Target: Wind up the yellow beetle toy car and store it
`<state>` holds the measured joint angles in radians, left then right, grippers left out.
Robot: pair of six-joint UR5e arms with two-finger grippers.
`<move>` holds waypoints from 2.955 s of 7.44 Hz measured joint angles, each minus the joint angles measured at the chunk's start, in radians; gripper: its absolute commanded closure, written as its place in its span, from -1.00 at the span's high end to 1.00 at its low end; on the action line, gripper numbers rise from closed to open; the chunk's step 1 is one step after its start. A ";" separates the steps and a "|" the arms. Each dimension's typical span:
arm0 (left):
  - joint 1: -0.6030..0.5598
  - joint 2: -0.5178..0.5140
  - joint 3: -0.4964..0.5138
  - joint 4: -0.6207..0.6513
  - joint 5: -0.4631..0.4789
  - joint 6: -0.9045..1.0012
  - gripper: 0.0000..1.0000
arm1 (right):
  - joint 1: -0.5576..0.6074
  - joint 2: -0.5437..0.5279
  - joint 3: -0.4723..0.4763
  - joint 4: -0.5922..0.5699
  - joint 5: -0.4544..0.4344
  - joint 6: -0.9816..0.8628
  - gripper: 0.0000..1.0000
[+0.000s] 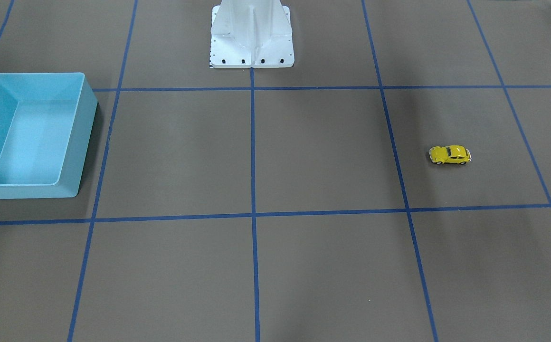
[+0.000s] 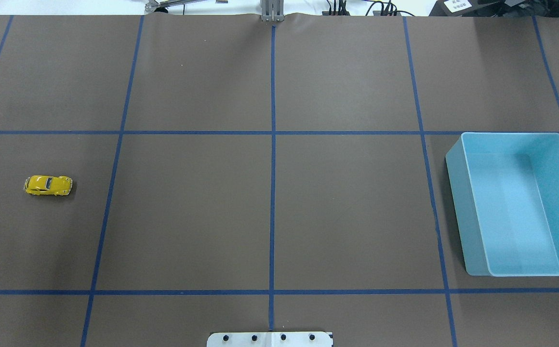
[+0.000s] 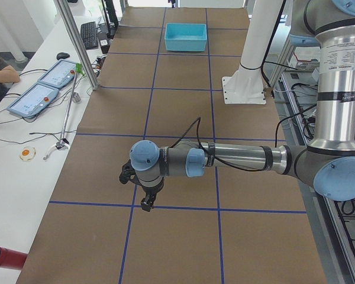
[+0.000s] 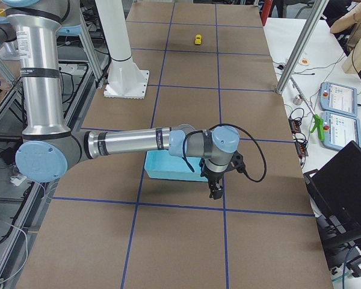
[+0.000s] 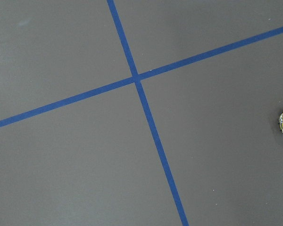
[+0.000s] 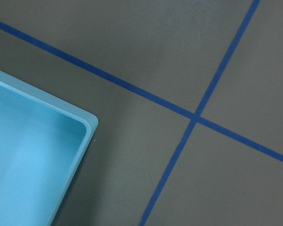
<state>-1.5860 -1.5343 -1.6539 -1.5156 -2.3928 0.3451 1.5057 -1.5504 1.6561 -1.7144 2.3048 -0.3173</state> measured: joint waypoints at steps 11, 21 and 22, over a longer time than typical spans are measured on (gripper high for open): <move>-0.013 0.014 -0.026 -0.005 0.001 0.008 1.00 | 0.106 -0.075 -0.012 0.007 -0.004 0.242 1.00; 0.294 0.018 -0.432 0.044 0.062 0.032 1.00 | 0.108 -0.079 -0.006 0.007 0.002 0.245 1.00; 0.354 0.016 -0.463 0.045 0.067 0.067 1.00 | 0.109 -0.080 -0.005 0.007 0.002 0.245 1.00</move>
<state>-1.2316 -1.5182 -2.1172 -1.4703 -2.3262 0.4121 1.6149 -1.6301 1.6510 -1.7073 2.3070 -0.0723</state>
